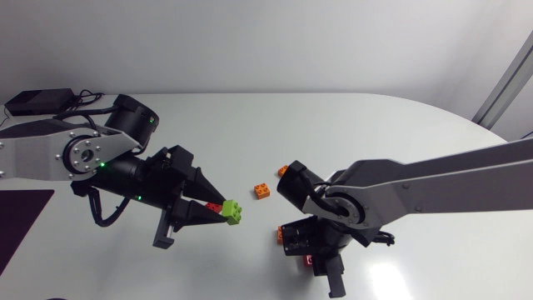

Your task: Separate the duplo bricks

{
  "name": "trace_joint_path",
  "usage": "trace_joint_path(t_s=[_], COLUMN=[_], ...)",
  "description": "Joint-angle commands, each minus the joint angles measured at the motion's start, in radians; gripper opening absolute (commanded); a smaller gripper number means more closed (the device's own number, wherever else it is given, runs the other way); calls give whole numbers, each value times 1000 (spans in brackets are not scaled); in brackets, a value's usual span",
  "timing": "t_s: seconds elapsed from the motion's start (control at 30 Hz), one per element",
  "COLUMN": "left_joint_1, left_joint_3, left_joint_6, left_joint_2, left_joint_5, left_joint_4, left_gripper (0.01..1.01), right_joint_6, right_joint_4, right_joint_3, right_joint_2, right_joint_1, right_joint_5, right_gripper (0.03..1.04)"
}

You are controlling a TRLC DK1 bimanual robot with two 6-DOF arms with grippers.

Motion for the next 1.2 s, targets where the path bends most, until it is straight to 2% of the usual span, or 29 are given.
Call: trace_joint_path(t_s=[0.0,0.1,0.13,0.27,0.37,0.43,0.53,0.73,0.97,1.17], left_joint_1=[-17,-18,-18,-14,-12,-15,-34,-89,-196,-242], left_joint_3=[-30,-34,-36,-54,-77,-93,-114,-163,-257,-323], left_joint_6=[-34,-46,-52,-71,-78,-89,-121,-218,-328,-390], left_joint_2=[-21,-23,-23,-27,-30,-30,-36,-61,-105,-135], left_joint_5=[-8,-11,-11,-13,-14,-19,-34,-102,-273,-393], left_joint_4=[20,36,41,70,95,115,164,319,573,747], left_gripper=[318,320,320,321,321,321,321,321,325,326], right_joint_6=[-20,-17,-16,-11,-8,-2,12,141,329,374], right_joint_4=[0,12,18,39,58,66,66,1,-86,-175], right_joint_3=[-25,-31,-37,-55,-72,-72,-54,78,258,380], right_joint_2=[29,32,30,9,-34,-77,-149,-209,-34,94], right_joint_1=[14,22,23,20,11,-3,-56,-230,-360,-406], right_joint_5=[13,13,13,5,-6,-24,-88,-394,-727,-923], right_gripper=[187,192,234,552,890,943,954,951,910,902])
